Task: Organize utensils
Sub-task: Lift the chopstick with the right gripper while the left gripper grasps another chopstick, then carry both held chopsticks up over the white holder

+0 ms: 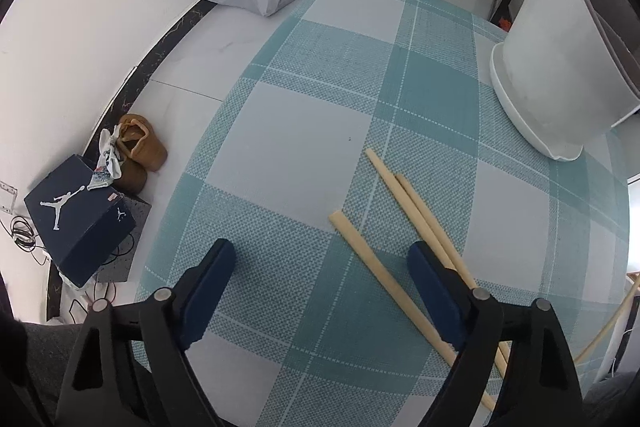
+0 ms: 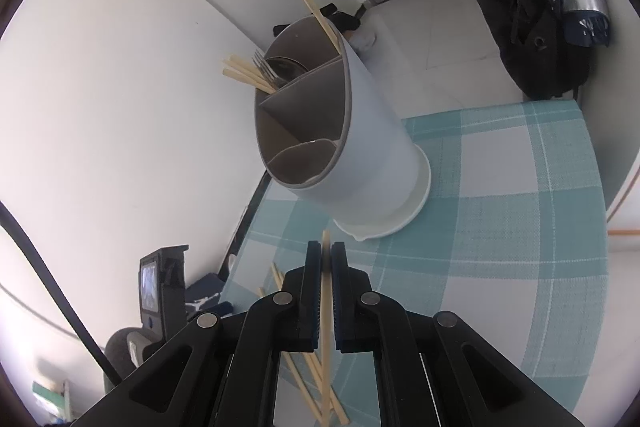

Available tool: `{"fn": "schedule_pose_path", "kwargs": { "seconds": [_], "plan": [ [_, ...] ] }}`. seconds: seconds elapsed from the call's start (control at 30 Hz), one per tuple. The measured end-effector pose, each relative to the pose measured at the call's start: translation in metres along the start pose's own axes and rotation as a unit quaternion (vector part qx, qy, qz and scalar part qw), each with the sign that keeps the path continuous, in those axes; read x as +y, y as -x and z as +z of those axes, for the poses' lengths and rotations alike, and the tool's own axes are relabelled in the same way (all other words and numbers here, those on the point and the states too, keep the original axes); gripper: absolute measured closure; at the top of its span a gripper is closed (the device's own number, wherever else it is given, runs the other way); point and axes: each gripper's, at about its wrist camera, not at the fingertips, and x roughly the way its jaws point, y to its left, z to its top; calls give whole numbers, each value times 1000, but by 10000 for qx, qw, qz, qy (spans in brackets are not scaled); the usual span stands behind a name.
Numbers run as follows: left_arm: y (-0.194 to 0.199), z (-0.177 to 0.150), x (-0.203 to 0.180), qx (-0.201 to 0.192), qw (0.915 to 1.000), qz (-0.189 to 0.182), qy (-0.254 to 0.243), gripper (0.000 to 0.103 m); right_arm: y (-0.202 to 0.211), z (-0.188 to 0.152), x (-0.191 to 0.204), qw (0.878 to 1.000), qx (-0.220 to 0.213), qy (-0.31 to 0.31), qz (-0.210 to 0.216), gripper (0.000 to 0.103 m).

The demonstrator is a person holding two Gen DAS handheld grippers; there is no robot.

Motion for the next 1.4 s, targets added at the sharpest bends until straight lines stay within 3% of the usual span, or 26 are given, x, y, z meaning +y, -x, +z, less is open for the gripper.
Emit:
{"fn": "schedule_pose_path", "kwargs": {
  "seconds": [0.3, 0.43, 0.6, 0.77, 0.9, 1.03, 1.4],
  "plan": [
    [3, 9, -6, -116, 9995, 74, 299, 94, 4, 2, 1, 10000, -74, -8, 27, 99],
    [2, 9, -8, -207, 9984, 120, 520, 100, 6, 3, 0, 9999, -110, -17, 12, 99],
    [2, 13, -10, -349, 9976, 165, 568, 100, 9, 4, 1, 9999, -132, -19, -6, 99],
    [11, 15, -6, -542, 9955, -269, 726, 100, 13, 3, 7, 9997, -196, 118, -44, 99],
    [36, 17, -4, -1012, 9896, -658, 786, 100, 15, 1, 13, 9991, -292, 274, -112, 99],
    [75, 18, -8, -1837, 9779, -845, 527, 100, 18, -3, 22, 9976, -444, 483, -232, 99],
    [141, 7, 0, -3044, 9331, -1875, 395, 100, 34, -19, 46, 9888, -996, 905, -645, 99]
  ]
}}
